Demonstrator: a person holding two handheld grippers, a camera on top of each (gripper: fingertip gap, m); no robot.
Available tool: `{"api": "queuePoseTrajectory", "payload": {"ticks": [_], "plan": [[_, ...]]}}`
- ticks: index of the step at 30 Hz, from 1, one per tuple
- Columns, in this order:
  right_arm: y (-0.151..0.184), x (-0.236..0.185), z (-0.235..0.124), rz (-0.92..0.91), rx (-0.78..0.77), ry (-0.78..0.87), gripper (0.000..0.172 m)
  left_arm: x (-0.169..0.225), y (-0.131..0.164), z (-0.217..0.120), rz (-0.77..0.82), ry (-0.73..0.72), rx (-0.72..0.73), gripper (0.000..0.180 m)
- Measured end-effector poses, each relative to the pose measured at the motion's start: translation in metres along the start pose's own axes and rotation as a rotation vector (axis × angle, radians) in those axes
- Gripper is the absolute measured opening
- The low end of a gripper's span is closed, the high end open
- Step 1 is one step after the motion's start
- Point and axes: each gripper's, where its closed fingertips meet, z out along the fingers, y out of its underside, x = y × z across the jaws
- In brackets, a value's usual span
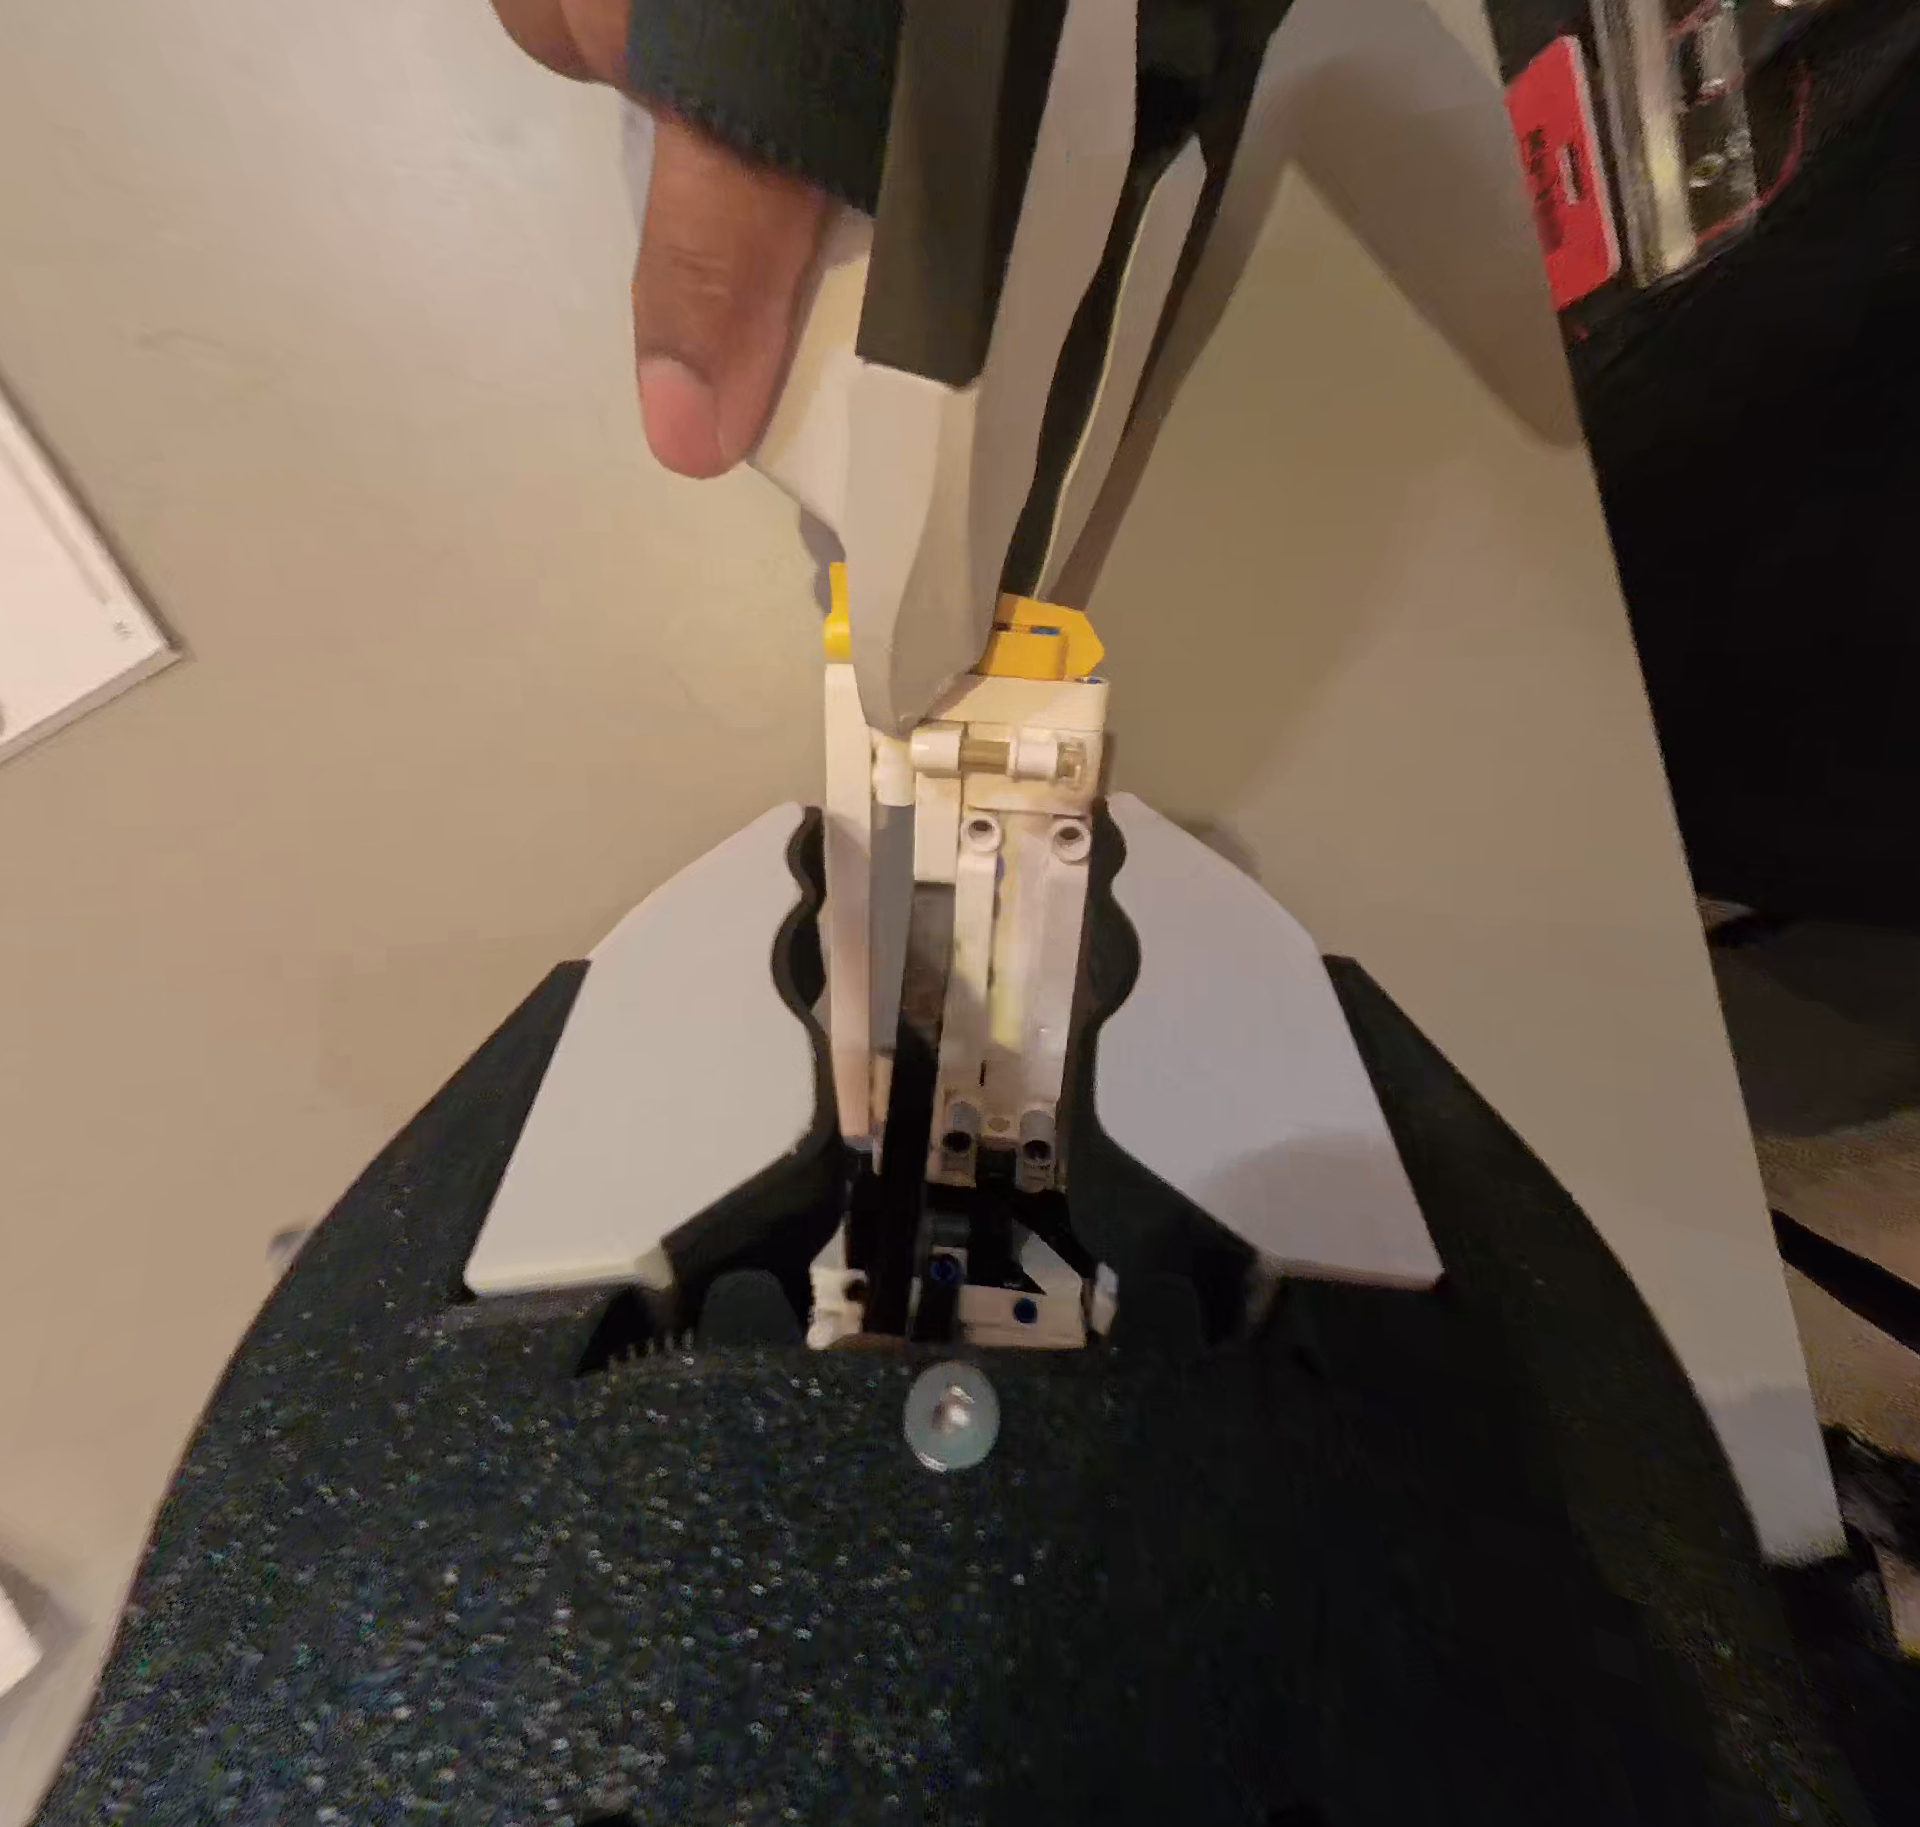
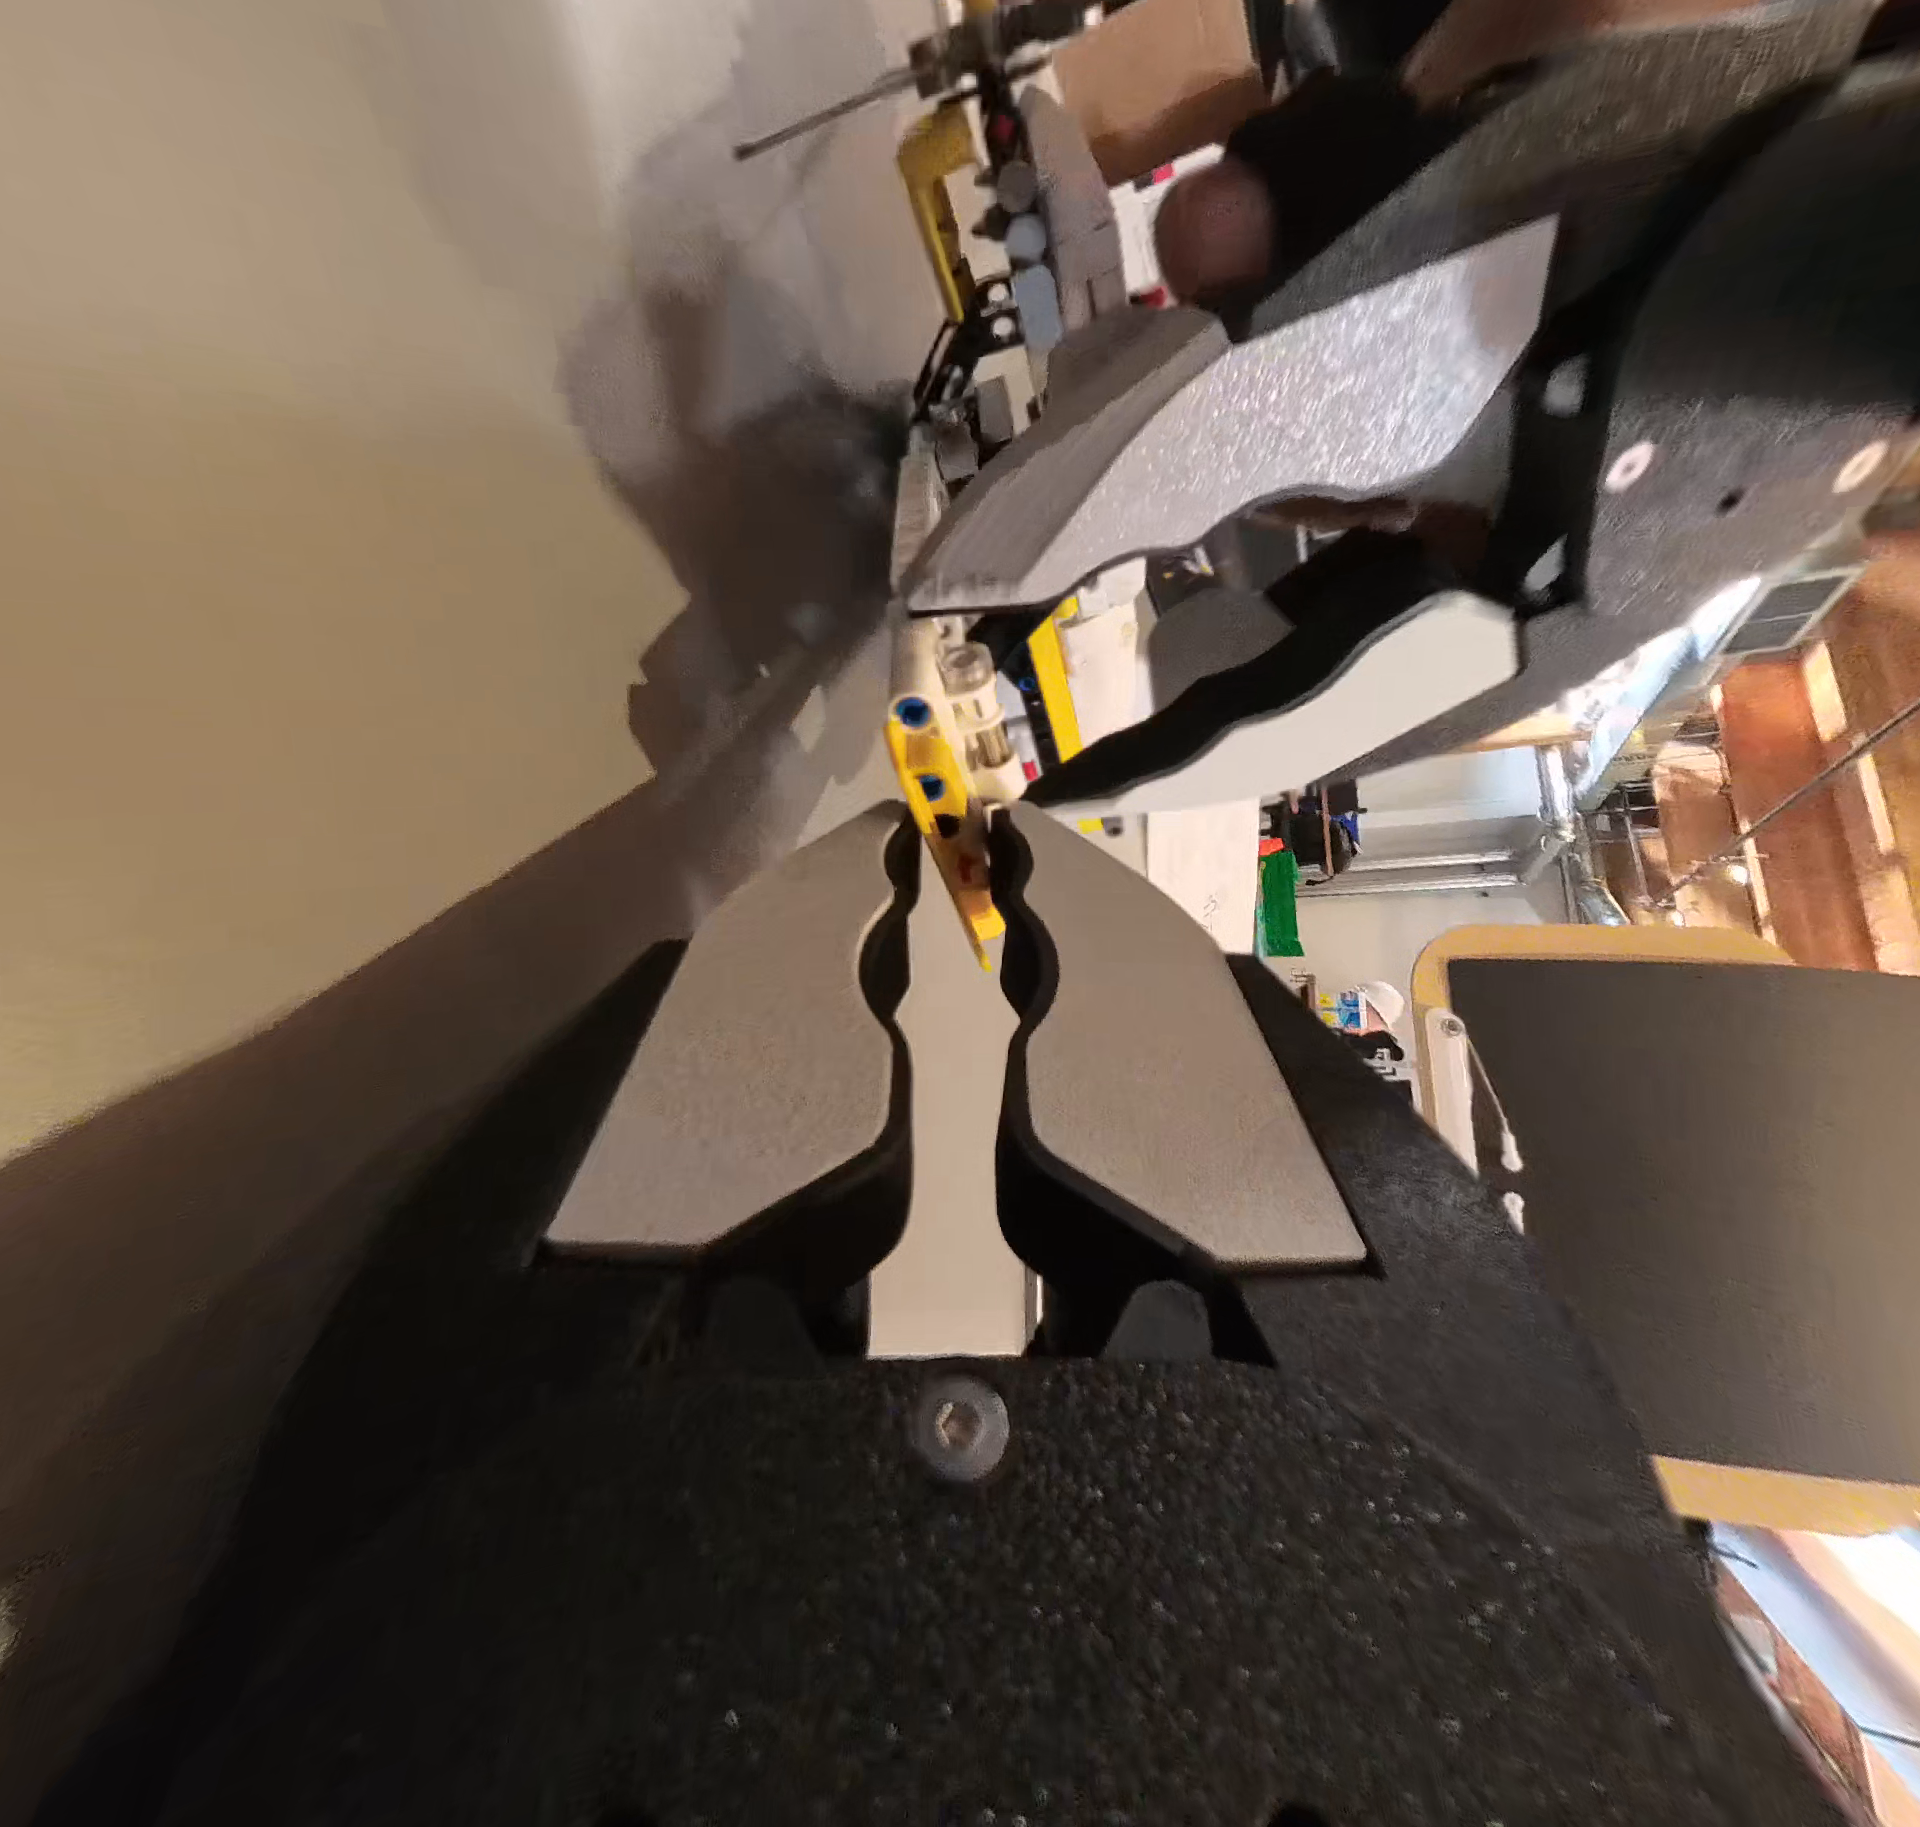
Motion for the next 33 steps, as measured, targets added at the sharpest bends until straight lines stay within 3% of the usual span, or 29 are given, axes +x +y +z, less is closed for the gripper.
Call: {"api": "queuePoseTrajectory", "payload": {"ticks": [7,10,13,16,19,23,25,26,33], "plan": [[0.006,0.010,0.003,0.072,-0.004,0.034,0.013,-0.007,-0.009,-0.043,-0.007,-0.556,-0.042,0.057],[0.007,0.014,0.003,0.109,-0.004,0.046,0.013,-0.007,-0.015,-0.040,-0.061,-0.830,-0.023,0.057],[0.005,0.017,0.003,0.133,-0.002,0.055,0.014,-0.008,-0.013,-0.033,-0.051,-1.031,-0.091,0.057],[0.001,0.018,0.003,0.135,0.009,0.054,0.013,-0.010,-0.010,-0.016,0.008,-1.085,-0.127,0.052],[-0.001,0.018,0.002,0.124,0.008,0.055,0.013,-0.017,-0.002,-0.010,0.152,-1.162,-0.251,0.050],[-0.002,0.019,0.000,0.122,0.001,0.062,0.013,-0.024,-0.009,-0.005,0.319,-1.288,-0.287,0.045],[-0.001,0.016,0.000,0.123,0.000,0.047,0.013,-0.028,-0.011,-0.009,0.381,-1.377,-0.300,0.033],[-0.001,0.014,0.000,0.117,-0.001,0.042,0.013,-0.028,-0.013,-0.012,0.401,-1.416,-0.293,0.025],[0.002,0.006,-0.004,-0.066,-0.032,0.074,0.010,-0.029,-0.013,-0.007,0.373,-1.486,-0.265,0.020]]}}
